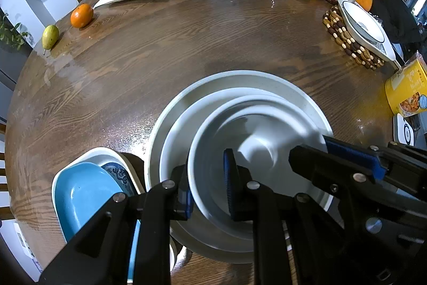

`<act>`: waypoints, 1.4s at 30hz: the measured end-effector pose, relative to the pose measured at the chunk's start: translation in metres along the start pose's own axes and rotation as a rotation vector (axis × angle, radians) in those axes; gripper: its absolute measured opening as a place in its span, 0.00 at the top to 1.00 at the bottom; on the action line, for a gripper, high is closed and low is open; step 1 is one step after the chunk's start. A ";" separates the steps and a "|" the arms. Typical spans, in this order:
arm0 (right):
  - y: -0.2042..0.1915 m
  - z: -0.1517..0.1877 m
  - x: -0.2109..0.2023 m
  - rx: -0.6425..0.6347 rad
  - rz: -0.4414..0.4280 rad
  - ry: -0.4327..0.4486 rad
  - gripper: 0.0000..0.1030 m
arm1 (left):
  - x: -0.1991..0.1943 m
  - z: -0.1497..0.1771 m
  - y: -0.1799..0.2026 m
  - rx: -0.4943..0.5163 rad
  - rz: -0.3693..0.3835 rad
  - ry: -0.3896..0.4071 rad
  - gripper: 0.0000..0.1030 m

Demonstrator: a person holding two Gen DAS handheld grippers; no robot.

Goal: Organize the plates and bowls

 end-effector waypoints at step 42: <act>-0.022 -0.006 -0.072 -0.071 -0.018 0.205 0.75 | -0.066 -0.010 -0.015 -0.013 -0.057 0.205 0.50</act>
Point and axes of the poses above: each gripper's, at about its wrist camera, not at the fingertips, and x roughly the way its jaws point, y to its right, z to its underside, the point moved 7 cm from there along x, roughly the way its jaws point, and after that the axes turned 2 degrees about -y, right-handed, at the moved point
